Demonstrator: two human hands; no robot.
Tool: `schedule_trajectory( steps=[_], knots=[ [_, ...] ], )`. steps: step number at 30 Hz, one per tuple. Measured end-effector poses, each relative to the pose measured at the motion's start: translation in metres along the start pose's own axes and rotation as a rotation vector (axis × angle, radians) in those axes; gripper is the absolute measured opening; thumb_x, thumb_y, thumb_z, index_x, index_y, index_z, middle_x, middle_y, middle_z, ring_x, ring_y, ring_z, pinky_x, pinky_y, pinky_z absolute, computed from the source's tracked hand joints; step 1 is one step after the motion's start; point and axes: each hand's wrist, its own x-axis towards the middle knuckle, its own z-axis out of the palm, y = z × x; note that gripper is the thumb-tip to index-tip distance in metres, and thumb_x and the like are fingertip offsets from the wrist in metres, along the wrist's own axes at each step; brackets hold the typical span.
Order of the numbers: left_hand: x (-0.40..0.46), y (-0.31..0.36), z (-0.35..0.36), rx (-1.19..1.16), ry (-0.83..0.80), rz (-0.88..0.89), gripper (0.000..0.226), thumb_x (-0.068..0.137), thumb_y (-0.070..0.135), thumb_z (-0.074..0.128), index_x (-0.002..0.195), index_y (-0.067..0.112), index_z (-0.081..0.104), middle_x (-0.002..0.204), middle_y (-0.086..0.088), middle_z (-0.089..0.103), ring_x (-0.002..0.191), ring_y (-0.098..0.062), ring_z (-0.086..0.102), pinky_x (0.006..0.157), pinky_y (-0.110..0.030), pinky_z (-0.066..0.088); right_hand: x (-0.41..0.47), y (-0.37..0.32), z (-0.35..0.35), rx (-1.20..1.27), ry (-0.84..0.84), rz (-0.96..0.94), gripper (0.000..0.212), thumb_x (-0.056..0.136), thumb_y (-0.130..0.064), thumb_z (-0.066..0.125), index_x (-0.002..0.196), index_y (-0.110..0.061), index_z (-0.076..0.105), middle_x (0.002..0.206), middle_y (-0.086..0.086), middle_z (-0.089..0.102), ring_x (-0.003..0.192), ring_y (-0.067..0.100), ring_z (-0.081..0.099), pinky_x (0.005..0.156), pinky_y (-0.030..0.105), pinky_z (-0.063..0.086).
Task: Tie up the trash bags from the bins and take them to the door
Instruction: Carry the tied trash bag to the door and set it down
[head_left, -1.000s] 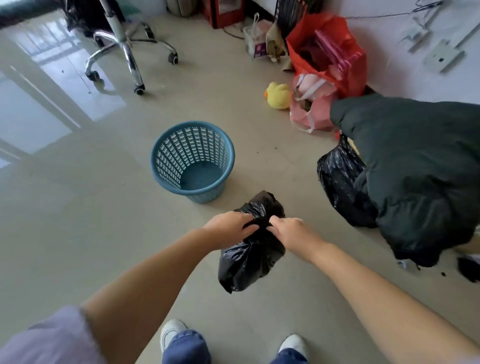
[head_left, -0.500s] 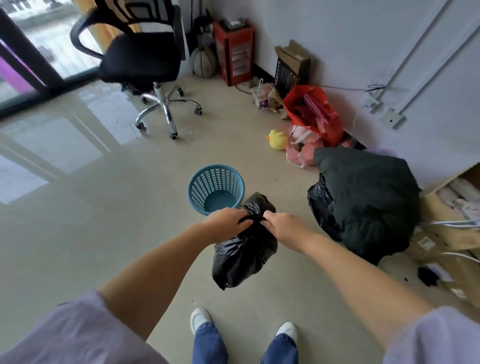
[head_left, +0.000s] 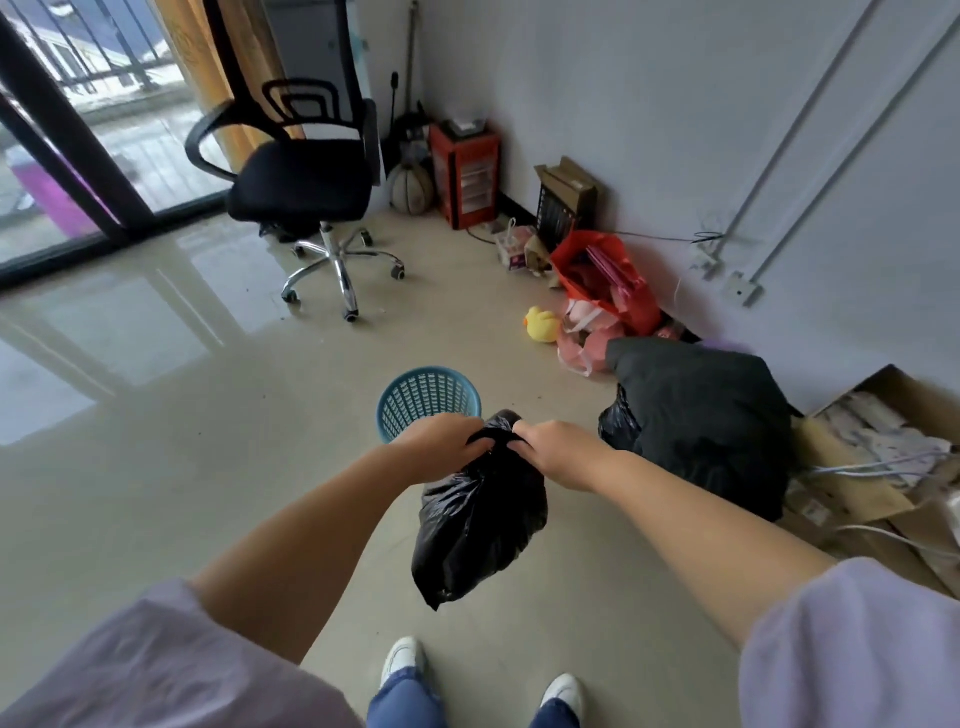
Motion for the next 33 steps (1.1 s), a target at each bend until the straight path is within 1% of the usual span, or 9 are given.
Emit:
schedule_trajectory(
  steps=[2, 5, 8, 11, 15, 21, 24, 28, 33],
  knots=[
    [0.004, 0.005, -0.006, 0.031, -0.028, 0.047, 0.028, 0.098, 0.04, 0.037, 0.09, 0.017, 0.051, 0.087, -0.001, 0.059, 0.085, -0.025, 0.06, 0.075, -0.04, 0.049, -0.007, 0.001, -0.003, 0.001, 0.012, 0.05, 0.035, 0.101, -0.039, 0.028, 0.11, -0.01, 0.047, 0.105, 0.02, 0.063, 0.095, 0.037, 0.06, 0.069, 0.039, 0.039],
    [0.014, 0.011, -0.019, 0.094, -0.075, 0.151, 0.031, 0.099, 0.04, 0.036, 0.095, 0.014, 0.052, 0.087, -0.002, 0.054, 0.088, -0.027, 0.059, 0.074, -0.039, 0.046, -0.02, 0.001, -0.005, 0.008, 0.081, 0.159, 0.037, 0.101, -0.039, 0.029, 0.112, -0.009, 0.048, 0.105, 0.02, 0.064, 0.095, 0.037, 0.06, 0.071, 0.041, 0.042],
    [0.023, 0.023, -0.034, 0.153, -0.121, 0.285, 0.032, 0.1, 0.036, 0.036, 0.1, 0.009, 0.053, 0.098, -0.011, 0.06, 0.091, -0.028, 0.056, 0.071, -0.033, 0.038, -0.037, -0.005, 0.0, 0.023, 0.18, 0.275, 0.038, 0.1, -0.041, 0.029, 0.115, -0.011, 0.048, 0.105, 0.018, 0.065, 0.096, 0.037, 0.061, 0.07, 0.042, 0.044],
    [0.025, 0.041, -0.039, 0.196, -0.178, 0.425, 0.032, 0.102, 0.027, 0.036, 0.107, 0.002, 0.054, 0.104, -0.016, 0.059, 0.093, -0.026, 0.052, 0.069, -0.025, 0.025, -0.059, -0.015, 0.01, 0.02, 0.281, 0.37, 0.036, 0.101, -0.039, 0.032, 0.106, -0.008, 0.048, 0.101, 0.017, 0.066, 0.093, 0.037, 0.062, 0.065, 0.041, 0.041],
    [0.028, 0.076, -0.025, 0.241, -0.256, 0.586, 0.033, 0.1, 0.028, 0.038, 0.112, 0.003, 0.056, 0.106, -0.016, 0.063, 0.099, -0.031, 0.057, 0.079, -0.034, 0.04, -0.109, -0.025, 0.03, 0.092, 0.362, 0.541, 0.034, 0.101, -0.035, 0.032, 0.102, -0.006, 0.049, 0.097, 0.019, 0.065, 0.089, 0.038, 0.062, 0.064, 0.039, 0.039],
    [0.0, 0.183, 0.016, 0.385, -0.309, 0.907, 0.032, 0.099, 0.038, 0.038, 0.1, 0.011, 0.055, 0.092, -0.007, 0.061, 0.087, -0.027, 0.059, 0.08, -0.042, 0.05, -0.22, -0.033, 0.081, 0.257, 0.456, 0.896, 0.035, 0.102, -0.033, 0.029, 0.103, -0.004, 0.049, 0.09, 0.017, 0.06, 0.078, 0.034, 0.057, 0.065, 0.04, 0.041],
    [-0.032, 0.239, 0.051, 0.455, -0.382, 1.027, 0.031, 0.1, 0.038, 0.036, 0.1, 0.012, 0.053, 0.084, -0.003, 0.057, 0.08, -0.024, 0.057, 0.075, -0.039, 0.048, -0.282, -0.045, 0.114, 0.267, 0.483, 1.045, 0.036, 0.103, -0.032, 0.027, 0.101, -0.003, 0.048, 0.079, 0.01, 0.051, 0.069, 0.027, 0.05, 0.061, 0.035, 0.034],
    [-0.09, 0.313, 0.107, 0.551, -0.45, 1.212, 0.03, 0.1, 0.037, 0.034, 0.097, 0.013, 0.051, 0.079, 0.001, 0.053, 0.076, -0.022, 0.053, 0.068, -0.034, 0.042, -0.372, -0.071, 0.168, 0.281, 0.55, 1.218, 0.035, 0.102, -0.032, 0.029, 0.099, -0.004, 0.049, 0.074, 0.007, 0.05, 0.065, 0.027, 0.049, 0.059, 0.036, 0.036],
    [-0.195, 0.399, 0.188, 0.6, -0.515, 1.411, 0.029, 0.1, 0.039, 0.033, 0.093, 0.016, 0.049, 0.082, 0.001, 0.052, 0.08, -0.023, 0.052, 0.07, -0.032, 0.038, -0.498, -0.119, 0.245, 0.349, 0.551, 1.412, 0.028, 0.102, -0.033, 0.027, 0.09, -0.012, 0.04, 0.073, 0.006, 0.048, 0.065, 0.027, 0.048, 0.059, 0.036, 0.037]
  ],
)
